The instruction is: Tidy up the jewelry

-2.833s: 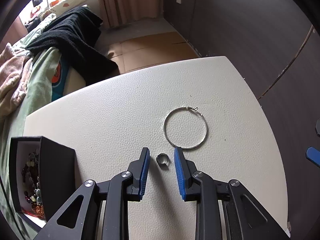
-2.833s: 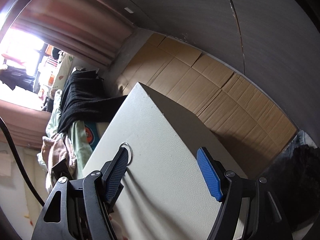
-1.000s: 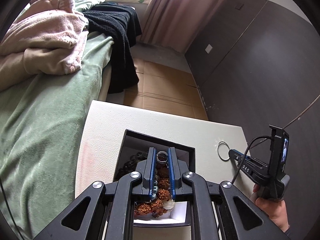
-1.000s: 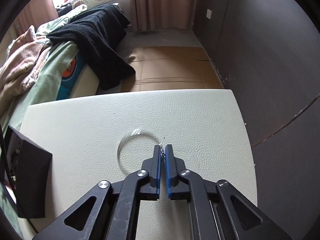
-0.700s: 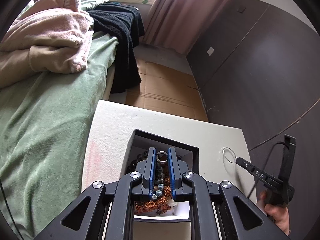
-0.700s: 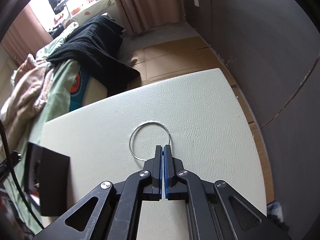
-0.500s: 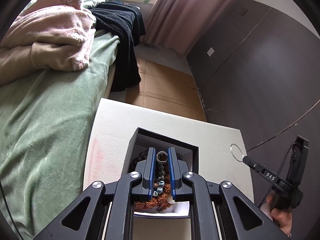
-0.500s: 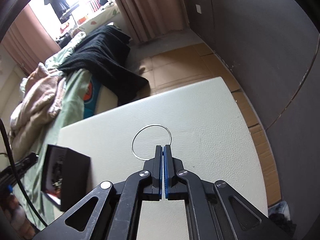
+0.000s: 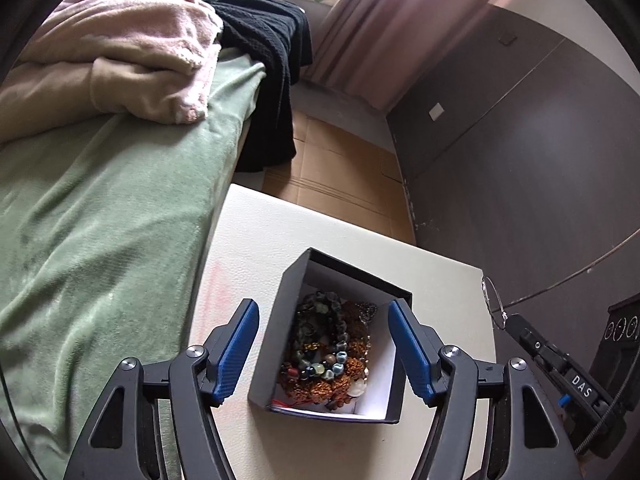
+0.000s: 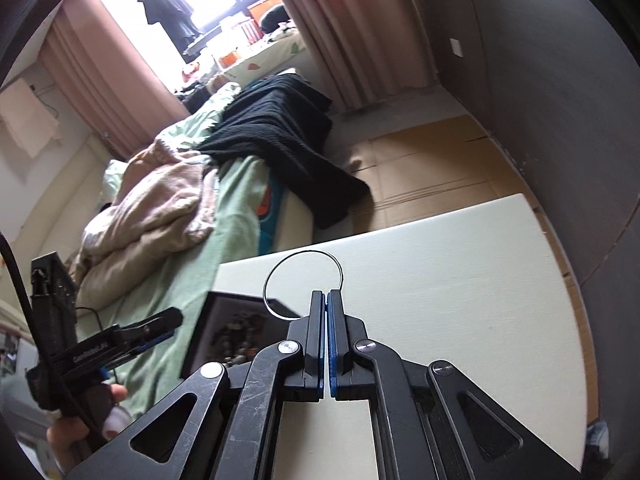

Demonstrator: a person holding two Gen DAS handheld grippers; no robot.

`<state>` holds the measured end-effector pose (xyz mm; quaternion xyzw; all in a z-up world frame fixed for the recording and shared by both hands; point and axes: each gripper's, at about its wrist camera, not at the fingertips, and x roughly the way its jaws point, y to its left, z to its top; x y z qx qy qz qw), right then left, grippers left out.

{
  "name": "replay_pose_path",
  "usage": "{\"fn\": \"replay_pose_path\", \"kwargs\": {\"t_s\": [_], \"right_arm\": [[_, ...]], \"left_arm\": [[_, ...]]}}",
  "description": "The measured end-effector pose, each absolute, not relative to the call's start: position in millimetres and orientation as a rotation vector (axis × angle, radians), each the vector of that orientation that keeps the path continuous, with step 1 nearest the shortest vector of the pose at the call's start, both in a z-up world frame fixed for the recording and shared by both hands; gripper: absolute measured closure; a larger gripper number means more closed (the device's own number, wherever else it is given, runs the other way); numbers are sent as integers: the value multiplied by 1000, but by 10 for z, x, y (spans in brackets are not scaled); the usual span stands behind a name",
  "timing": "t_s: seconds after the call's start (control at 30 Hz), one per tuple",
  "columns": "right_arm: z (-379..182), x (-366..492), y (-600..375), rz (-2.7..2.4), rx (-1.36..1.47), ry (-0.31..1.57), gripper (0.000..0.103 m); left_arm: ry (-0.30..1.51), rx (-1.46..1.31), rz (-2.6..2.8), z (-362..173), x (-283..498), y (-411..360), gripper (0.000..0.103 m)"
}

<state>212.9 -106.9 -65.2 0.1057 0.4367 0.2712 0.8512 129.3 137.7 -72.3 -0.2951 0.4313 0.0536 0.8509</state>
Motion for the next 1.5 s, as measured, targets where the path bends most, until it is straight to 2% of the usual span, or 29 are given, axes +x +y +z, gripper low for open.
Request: {"fn": "replay_pose_path", "kwargs": {"t_s": [0.43, 0.47, 0.5, 0.57, 0.6, 0.97, 1.03, 1.1, 1.17, 1.23, 1.27, 1.3, 1.43, 1.5], "right_arm": [[-734, 1911, -381, 729, 220, 975, 100], [-771, 1915, -346, 714, 204, 997, 92], [-814, 1919, -310, 698, 185, 1022, 69], [-859, 1900, -321, 651, 167, 1031, 41], [-848, 1867, -369, 628, 169, 1009, 38], [-702, 1662, -953, 526, 232, 977, 38], [-663, 1612, -1019, 499, 225, 975, 38], [-624, 1569, -1078, 479, 223, 980, 37], [-575, 1513, -1157, 475, 244, 992, 37], [-498, 1404, -1247, 465, 245, 963, 31], [-470, 1357, -1285, 457, 240, 949, 23], [-434, 1306, -1328, 448, 238, 935, 21], [-324, 1152, -1496, 446, 246, 898, 20], [-296, 1084, -1591, 418, 243, 889, 18]], "left_arm": [[882, -653, 134, -646, 1060, 1536, 35], [881, -654, 134, -640, 1046, 1537, 35], [878, -655, 132, -631, 1027, 1540, 35], [874, -652, 136, -612, 993, 1539, 35], [870, -651, 139, -598, 969, 1540, 35], [842, -595, 115, -409, 782, 1350, 35], [827, -591, 116, -356, 750, 1282, 30], [821, -580, 135, -325, 727, 1198, 18], [822, -567, 126, -296, 721, 1105, 18], [818, -549, 113, -244, 699, 1010, 18], [806, -532, 113, -212, 671, 958, 17], [790, -506, 120, -178, 632, 892, 13], [768, -413, 151, -87, 576, 722, 10], [748, -401, 152, -50, 514, 645, 3]]}}
